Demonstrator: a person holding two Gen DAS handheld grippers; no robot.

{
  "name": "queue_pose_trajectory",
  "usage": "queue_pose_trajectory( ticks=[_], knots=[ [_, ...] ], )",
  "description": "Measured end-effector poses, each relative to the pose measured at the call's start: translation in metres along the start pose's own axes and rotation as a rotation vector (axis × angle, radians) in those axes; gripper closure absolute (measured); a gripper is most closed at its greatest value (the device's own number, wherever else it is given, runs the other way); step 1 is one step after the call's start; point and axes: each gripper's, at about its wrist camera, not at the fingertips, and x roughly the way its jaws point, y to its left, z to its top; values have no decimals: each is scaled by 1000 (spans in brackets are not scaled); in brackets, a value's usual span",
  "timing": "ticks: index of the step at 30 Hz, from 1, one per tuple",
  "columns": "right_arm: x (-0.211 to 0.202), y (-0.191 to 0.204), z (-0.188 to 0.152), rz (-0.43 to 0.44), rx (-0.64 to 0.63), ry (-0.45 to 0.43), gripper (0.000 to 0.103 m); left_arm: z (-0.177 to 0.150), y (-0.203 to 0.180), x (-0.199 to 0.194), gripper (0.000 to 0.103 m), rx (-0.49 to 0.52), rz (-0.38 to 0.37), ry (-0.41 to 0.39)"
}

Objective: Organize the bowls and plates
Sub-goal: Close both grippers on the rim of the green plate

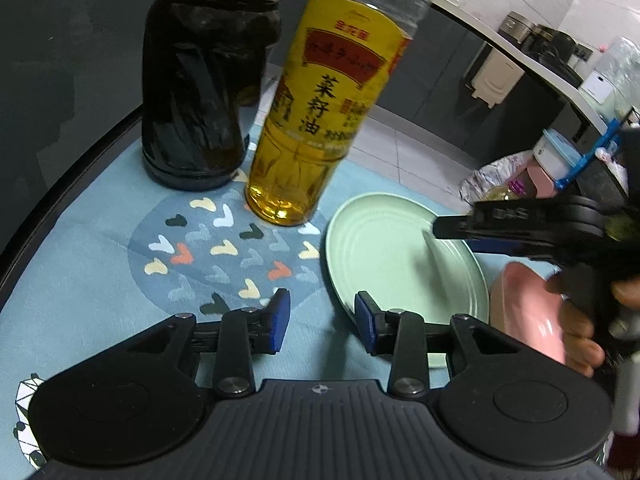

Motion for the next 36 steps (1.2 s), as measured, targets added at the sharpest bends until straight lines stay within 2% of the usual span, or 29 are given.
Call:
queue_pose_trajectory(
  ticks=[5,7,10,17,24,30,36],
  knots=[
    [-1,6,-6,28,-58,-8,57,-2,-5,4,71,26,-40,8],
    [0,13,-5,20,-96,-5,69,-2,-8,5,74,24,-68,19],
    [-6,23,-12,-7,-139,-1,76,-5,-11,-1,75,32,-20,16],
    [-37,40,-33,61,-129,0,77,-13,5,-41,75,38,0,-8],
    [-62,70,-62,128,-169,49,77,-34,33,-83,74,29,47,-33],
    [-67,110,-90,167,-243,103,77,-55,59,-113,73,21,95,-57],
    [-61,143,-107,181,-309,147,76,-67,84,-124,73,-15,124,-45]
  ],
)
